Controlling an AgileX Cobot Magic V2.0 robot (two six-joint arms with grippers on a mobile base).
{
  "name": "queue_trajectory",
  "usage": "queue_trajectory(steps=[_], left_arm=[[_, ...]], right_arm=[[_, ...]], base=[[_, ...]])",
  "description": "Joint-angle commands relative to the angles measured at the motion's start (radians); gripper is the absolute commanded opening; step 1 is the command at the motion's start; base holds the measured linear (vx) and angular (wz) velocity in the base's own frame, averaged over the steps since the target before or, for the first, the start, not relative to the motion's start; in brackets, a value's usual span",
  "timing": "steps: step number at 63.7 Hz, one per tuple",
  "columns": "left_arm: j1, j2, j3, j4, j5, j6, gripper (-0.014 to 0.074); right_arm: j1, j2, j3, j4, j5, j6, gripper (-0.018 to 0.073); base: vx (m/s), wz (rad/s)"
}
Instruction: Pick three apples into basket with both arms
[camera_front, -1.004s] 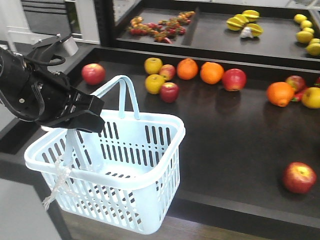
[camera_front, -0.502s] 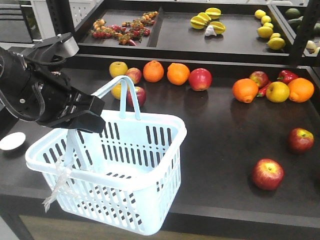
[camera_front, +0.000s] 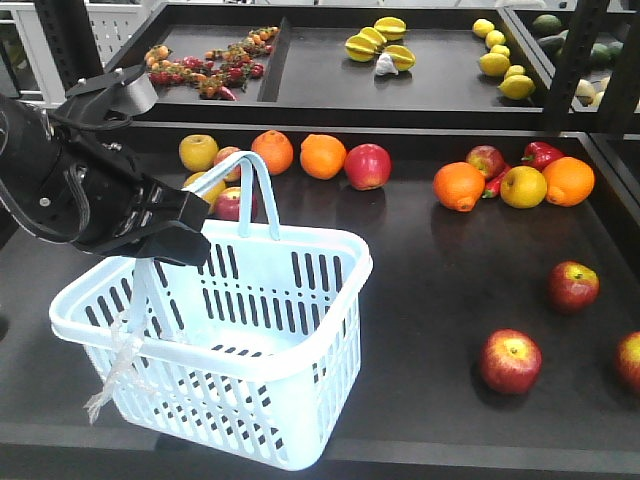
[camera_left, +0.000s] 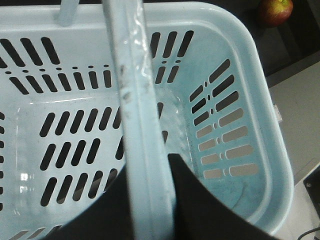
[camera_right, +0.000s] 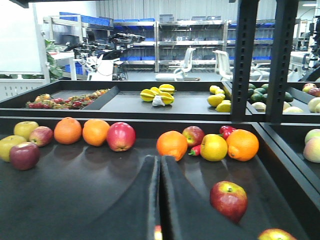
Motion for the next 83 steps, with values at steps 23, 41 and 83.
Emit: queue_trajectory(steps=[23,41,83], left_arm=[[-0.005,-0.036,-0.023,-0.045,-0.043,-0.007,-0.0008],[-0.005,-0.036,-0.023,-0.045,-0.043,-0.007,-0.0008],[-0.005,-0.036,-0.023,-0.045,-0.043,-0.007,-0.0008]], right_arm=[[-0.005,-0.011,0.015,-0.006,-0.07,-0.002,-0.0004],[-0.005,-0.011,0.015,-0.006,-0.07,-0.002,-0.0004],[-0.005,-0.011,0.015,-0.006,-0.07,-0.002,-0.0004]], base=[[0.08,-0.11],[0.07,-0.04],[0.06,-0.01]])
